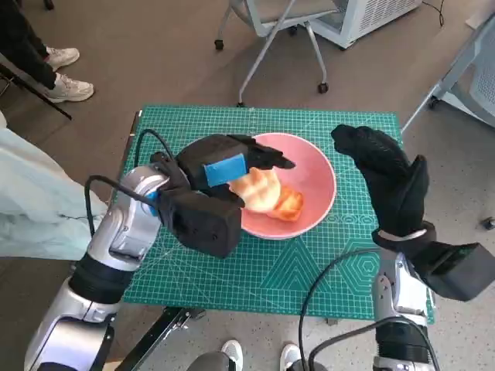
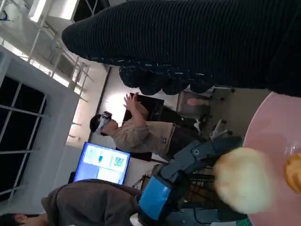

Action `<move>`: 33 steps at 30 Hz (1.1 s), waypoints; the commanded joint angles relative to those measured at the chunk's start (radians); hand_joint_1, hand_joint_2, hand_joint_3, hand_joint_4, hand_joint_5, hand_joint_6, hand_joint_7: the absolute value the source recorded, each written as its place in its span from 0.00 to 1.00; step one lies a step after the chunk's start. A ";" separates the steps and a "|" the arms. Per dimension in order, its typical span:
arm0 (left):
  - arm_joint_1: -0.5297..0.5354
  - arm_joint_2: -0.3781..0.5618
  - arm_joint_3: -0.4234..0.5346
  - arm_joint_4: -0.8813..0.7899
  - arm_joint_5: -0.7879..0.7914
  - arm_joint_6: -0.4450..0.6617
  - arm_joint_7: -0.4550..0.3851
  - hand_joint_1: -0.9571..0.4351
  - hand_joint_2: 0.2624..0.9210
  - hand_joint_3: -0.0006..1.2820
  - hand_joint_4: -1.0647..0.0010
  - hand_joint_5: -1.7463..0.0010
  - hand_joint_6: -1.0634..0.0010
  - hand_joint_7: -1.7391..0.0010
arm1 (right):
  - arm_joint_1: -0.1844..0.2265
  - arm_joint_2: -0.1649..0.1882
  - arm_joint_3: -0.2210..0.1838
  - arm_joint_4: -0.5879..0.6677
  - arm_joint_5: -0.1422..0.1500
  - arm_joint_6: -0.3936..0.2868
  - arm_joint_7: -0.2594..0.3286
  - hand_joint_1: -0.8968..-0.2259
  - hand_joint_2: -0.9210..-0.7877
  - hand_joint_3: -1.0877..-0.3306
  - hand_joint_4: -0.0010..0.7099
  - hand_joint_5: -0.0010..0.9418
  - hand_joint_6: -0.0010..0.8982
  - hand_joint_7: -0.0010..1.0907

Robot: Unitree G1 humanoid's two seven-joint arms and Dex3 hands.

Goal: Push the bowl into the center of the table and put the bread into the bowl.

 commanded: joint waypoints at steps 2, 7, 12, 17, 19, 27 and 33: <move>0.016 0.008 0.010 -0.007 0.006 -0.037 0.022 0.62 0.78 0.01 0.76 1.00 0.65 1.00 | 0.021 0.008 0.003 0.014 -0.012 0.003 -0.012 0.33 0.00 0.34 0.27 0.00 0.09 0.50; 0.021 0.016 0.027 -0.015 -0.010 -0.044 0.019 0.60 0.78 0.01 0.77 1.00 0.67 1.00 | 0.020 0.010 0.003 0.013 -0.014 0.004 -0.013 0.33 0.00 0.34 0.27 0.00 0.09 0.50; 0.035 0.026 0.061 -0.034 -0.052 -0.050 0.003 0.57 0.78 0.01 0.79 1.00 0.69 1.00 | 0.018 0.010 0.003 0.010 -0.014 0.007 -0.016 0.33 0.00 0.34 0.27 0.00 0.09 0.50; 0.056 0.030 0.134 -0.074 -0.176 -0.036 -0.039 0.57 0.79 0.01 0.81 1.00 0.70 1.00 | 0.010 0.004 0.001 -0.005 -0.012 0.020 -0.022 0.33 0.00 0.34 0.28 0.00 0.09 0.50; 0.065 0.024 0.172 -0.086 -0.243 -0.034 -0.053 0.57 0.80 0.01 0.83 1.00 0.71 1.00 | 0.005 0.000 -0.001 -0.017 -0.010 0.030 -0.026 0.33 0.00 0.34 0.28 0.00 0.09 0.50; 0.082 -0.103 0.342 0.001 -0.526 -0.215 0.016 0.54 0.87 0.03 0.90 1.00 0.77 1.00 | -0.031 -0.016 -0.001 -0.103 -0.026 0.089 -0.078 0.34 0.00 0.34 0.28 0.00 0.10 0.50; 0.096 -0.226 0.423 0.063 -0.671 -0.330 0.079 0.33 0.98 0.16 0.91 1.00 0.76 0.99 | -0.081 -0.024 0.005 -0.170 -0.067 0.122 -0.143 0.33 0.00 0.34 0.27 0.00 0.08 0.50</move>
